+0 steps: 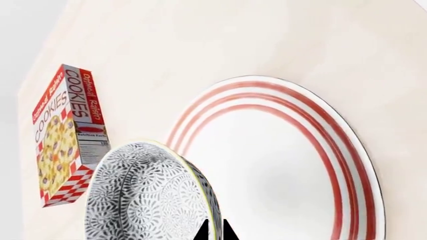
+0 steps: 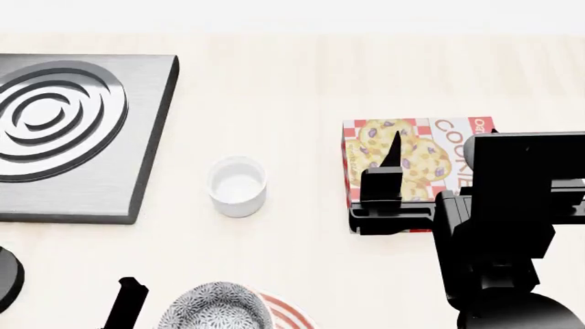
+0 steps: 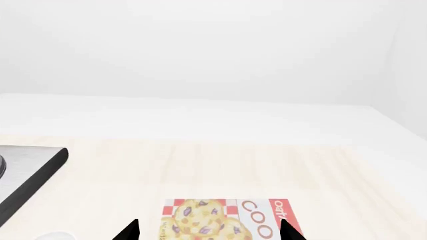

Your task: Pick the akita bowl on the stove and place it on the plate.

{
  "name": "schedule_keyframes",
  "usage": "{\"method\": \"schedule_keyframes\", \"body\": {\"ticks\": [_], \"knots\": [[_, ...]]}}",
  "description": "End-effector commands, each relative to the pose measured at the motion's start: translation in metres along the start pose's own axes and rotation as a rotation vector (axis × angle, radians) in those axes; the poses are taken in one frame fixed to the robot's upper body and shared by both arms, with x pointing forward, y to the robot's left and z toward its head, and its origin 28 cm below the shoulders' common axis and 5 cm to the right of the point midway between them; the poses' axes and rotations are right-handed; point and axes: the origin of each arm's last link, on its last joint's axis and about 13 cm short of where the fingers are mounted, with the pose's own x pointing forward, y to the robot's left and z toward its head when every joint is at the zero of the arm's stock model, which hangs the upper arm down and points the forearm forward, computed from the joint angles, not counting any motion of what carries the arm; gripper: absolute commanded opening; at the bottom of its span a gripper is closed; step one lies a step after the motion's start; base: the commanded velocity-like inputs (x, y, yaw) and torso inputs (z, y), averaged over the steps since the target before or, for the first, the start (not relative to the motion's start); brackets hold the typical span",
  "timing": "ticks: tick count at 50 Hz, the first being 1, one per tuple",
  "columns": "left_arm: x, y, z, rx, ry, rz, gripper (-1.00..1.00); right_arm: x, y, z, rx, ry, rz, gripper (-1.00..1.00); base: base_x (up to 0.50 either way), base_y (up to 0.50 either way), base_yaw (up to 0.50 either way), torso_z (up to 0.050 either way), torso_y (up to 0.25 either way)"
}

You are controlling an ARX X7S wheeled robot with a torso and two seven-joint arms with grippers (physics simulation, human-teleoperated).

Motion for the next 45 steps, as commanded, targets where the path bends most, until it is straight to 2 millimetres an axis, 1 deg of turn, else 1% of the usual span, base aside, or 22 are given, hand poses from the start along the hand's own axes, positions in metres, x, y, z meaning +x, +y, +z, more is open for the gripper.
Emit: {"method": "schedule_keyframes", "body": {"ticks": [1,18,32,44,45], "knots": [[0.002,0.004,-0.001,0.004,-0.004,0.036,-1.0,0.0,0.0,0.0,0.0,0.0,0.0,1.0,0.0,0.0,0.0,0.0,0.0],[0.007,0.002,-0.002,0.004,-0.008,0.038,-1.0,0.0,0.0,0.0,0.0,0.0,0.0,1.0,0.0,0.0,0.0,0.0,0.001],[0.012,-0.006,-0.001,-0.003,-0.015,0.023,-1.0,0.0,0.0,0.0,0.0,0.0,0.0,1.0,0.0,0.0,0.0,0.0,0.0],[0.016,-0.009,-0.004,-0.022,-0.021,0.026,-1.0,0.0,0.0,0.0,0.0,0.0,0.0,1.0,0.0,0.0,0.0,0.0,0.0],[0.017,-0.01,-0.004,-0.025,-0.021,0.025,-1.0,-0.001,0.001,0.002,0.001,0.002,0.002,1.0,0.0,0.0,0.0,0.0,0.0]]}}
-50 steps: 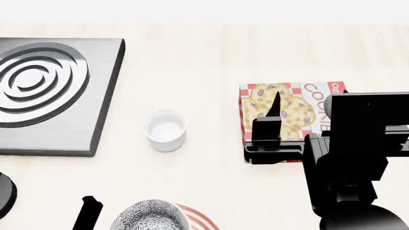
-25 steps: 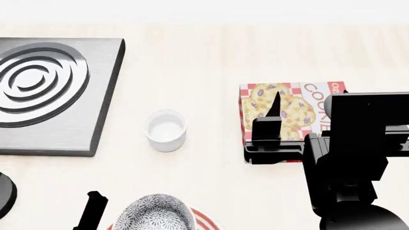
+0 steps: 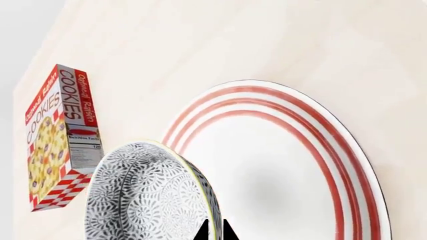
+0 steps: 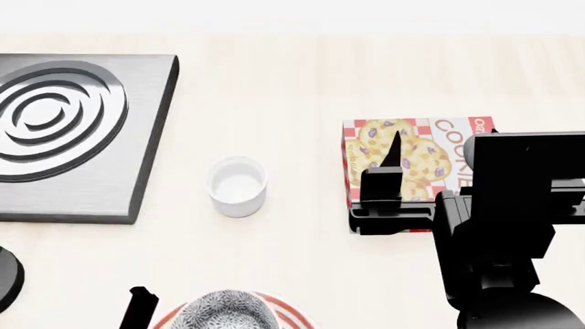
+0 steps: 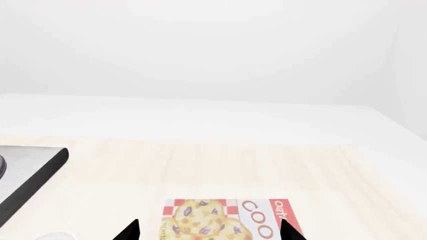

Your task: Pick the akita bowl on the stove and place it on the plate.

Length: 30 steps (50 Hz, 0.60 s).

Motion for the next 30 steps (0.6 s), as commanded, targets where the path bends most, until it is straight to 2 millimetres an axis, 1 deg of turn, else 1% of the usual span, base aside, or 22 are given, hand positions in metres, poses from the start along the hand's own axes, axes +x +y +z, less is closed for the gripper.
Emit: {"method": "schedule_keyframes", "body": {"ticks": [1,30], "knots": [[0.0026,-0.0021,-0.0016,-0.007,-0.007,0.017,-1.0,-0.0006,0.0006,0.0023,0.001,0.002,0.002,1.0,0.0,0.0,0.0,0.0,0.0],[0.009,-0.0117,-0.0045,-0.043,-0.016,0.021,-1.0,0.0002,0.0006,0.0007,0.002,0.0,0.001,1.0,0.0,0.0,0.0,0.0,0.0]]}}
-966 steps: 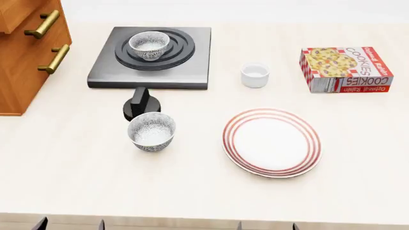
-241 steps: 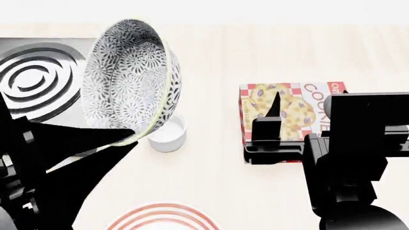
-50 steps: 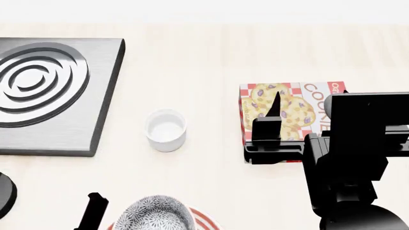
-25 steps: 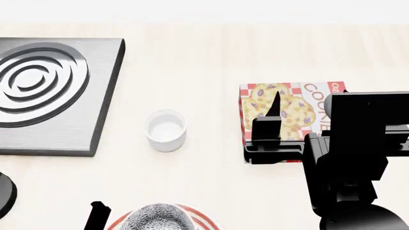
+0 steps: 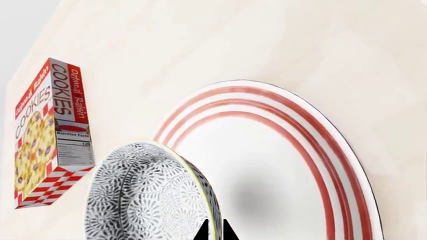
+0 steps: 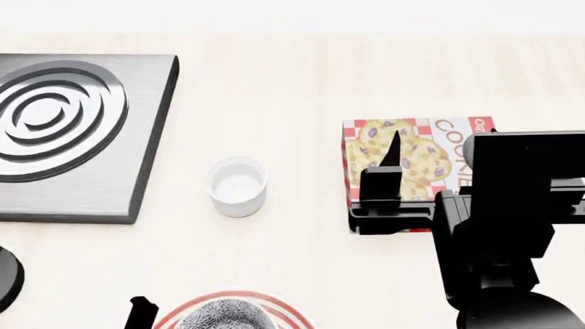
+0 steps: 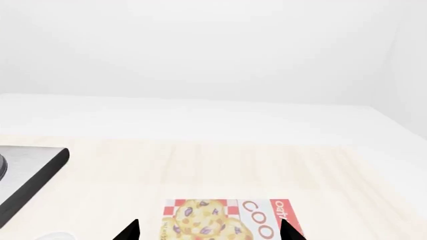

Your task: Pick the akita bowl on the stove and place it on the plate.

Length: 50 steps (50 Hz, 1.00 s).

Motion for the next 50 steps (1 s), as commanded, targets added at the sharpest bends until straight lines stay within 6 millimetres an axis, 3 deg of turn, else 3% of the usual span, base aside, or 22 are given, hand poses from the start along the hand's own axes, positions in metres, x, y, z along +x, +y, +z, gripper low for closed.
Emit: {"method": "schedule_keyframes", "body": {"ticks": [1,50], "knots": [[0.001,-0.001,0.0,-0.003,-0.006,0.016,-1.0,0.0,0.0,0.0,0.0,-0.001,-0.001,1.0,0.0,0.0,0.0,0.0,0.0],[0.011,-0.014,-0.003,-0.04,0.001,0.026,-1.0,0.0,0.0,0.001,0.001,0.001,0.0,1.0,0.0,0.0,0.0,0.0,0.0]]}}
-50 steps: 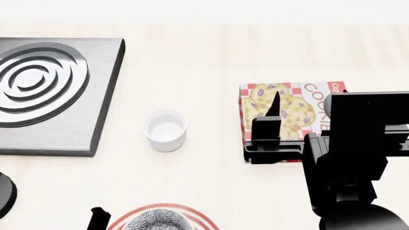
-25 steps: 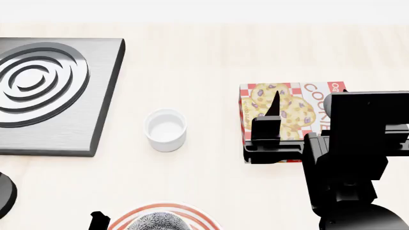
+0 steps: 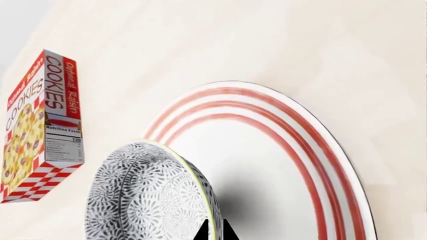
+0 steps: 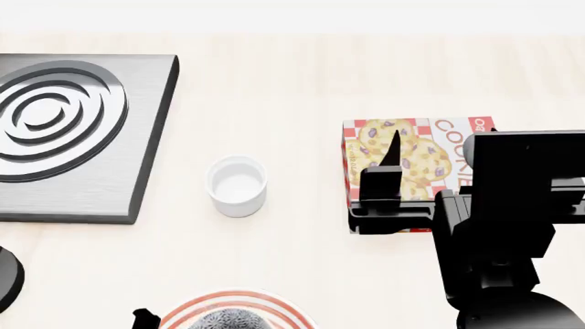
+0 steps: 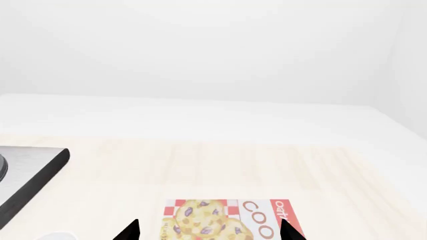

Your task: Pick the akita bowl on the stove and place it on the plate.

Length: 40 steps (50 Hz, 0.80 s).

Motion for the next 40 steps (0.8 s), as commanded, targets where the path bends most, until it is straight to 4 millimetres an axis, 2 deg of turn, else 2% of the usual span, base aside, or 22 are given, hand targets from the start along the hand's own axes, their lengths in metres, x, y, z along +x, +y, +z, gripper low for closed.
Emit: {"method": "schedule_keyframes", "body": {"ticks": [1,16,17,40], "knots": [[-0.0004,-0.0002,0.0002,0.007,0.008,0.012,-1.0,0.001,-0.0007,-0.0016,0.0,0.001,0.0,1.0,0.0,0.0,0.0,0.0,0.0],[0.0016,-0.0025,-0.0017,0.007,0.021,0.013,-1.0,0.0008,-0.0004,-0.0014,0.0,0.001,0.0,1.0,0.0,0.0,0.0,0.0,0.0],[0.0017,-0.0025,-0.0019,0.007,0.021,0.014,1.0,0.0009,-0.0004,-0.0015,0.0,0.001,0.0,1.0,0.0,0.0,0.0,0.01,0.0],[-0.0008,0.0004,0.0026,0.008,0.003,0.071,1.0,0.0002,0.0001,-0.0007,-0.001,0.002,0.0,1.0,0.0,0.0,0.0,0.0,0.0]]}}
